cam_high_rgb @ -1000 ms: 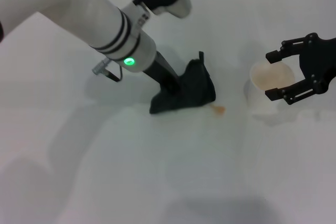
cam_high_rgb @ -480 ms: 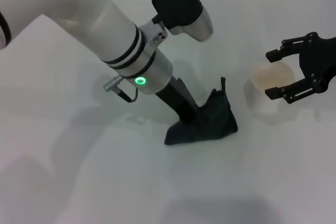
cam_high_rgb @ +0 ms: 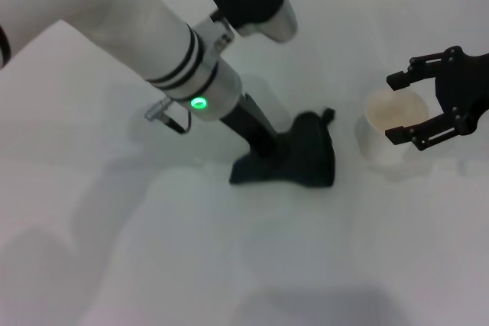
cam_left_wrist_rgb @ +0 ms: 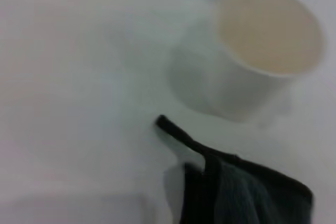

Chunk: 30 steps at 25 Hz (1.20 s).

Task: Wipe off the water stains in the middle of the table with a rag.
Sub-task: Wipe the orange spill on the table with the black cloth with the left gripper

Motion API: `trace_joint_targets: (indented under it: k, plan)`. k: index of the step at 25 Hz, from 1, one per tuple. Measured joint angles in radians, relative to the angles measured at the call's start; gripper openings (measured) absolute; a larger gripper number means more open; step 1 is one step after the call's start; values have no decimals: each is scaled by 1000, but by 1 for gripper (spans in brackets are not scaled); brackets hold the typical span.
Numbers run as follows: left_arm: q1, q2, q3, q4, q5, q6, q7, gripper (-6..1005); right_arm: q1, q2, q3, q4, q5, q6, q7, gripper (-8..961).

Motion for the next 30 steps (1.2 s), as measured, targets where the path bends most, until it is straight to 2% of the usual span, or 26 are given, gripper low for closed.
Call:
trace_joint_targets:
  k: [3, 7, 12, 16, 19, 23, 30]
  plan:
    - [7, 0, -39, 1, 61, -39, -32, 75, 0, 3, 0, 0, 0, 0, 0, 875]
    - [13, -1, -45, 1, 133, -100, -90, 75, 0, 6, 0, 0, -1, 0, 0, 875]
    - [13, -2, -43, 1, 150, -131, -120, 75, 0, 5, 0, 0, -1, 0, -1, 875]
    - [6, -4, -22, 3, 114, -112, -90, 76, -1, 5, 0, 0, -1, 0, -1, 875]
    - [1, -3, 37, 14, 33, -86, -49, 76, 0, 5, 0, 0, -1, 0, -1, 875]
    - [0, -4, 79, 36, -10, -53, -32, 76, 0, 5, 0, 0, -1, 0, -3, 875]
    - [4, -4, 94, 52, -102, 34, 34, 76, -2, 9, 0, 0, -1, 0, -5, 875]
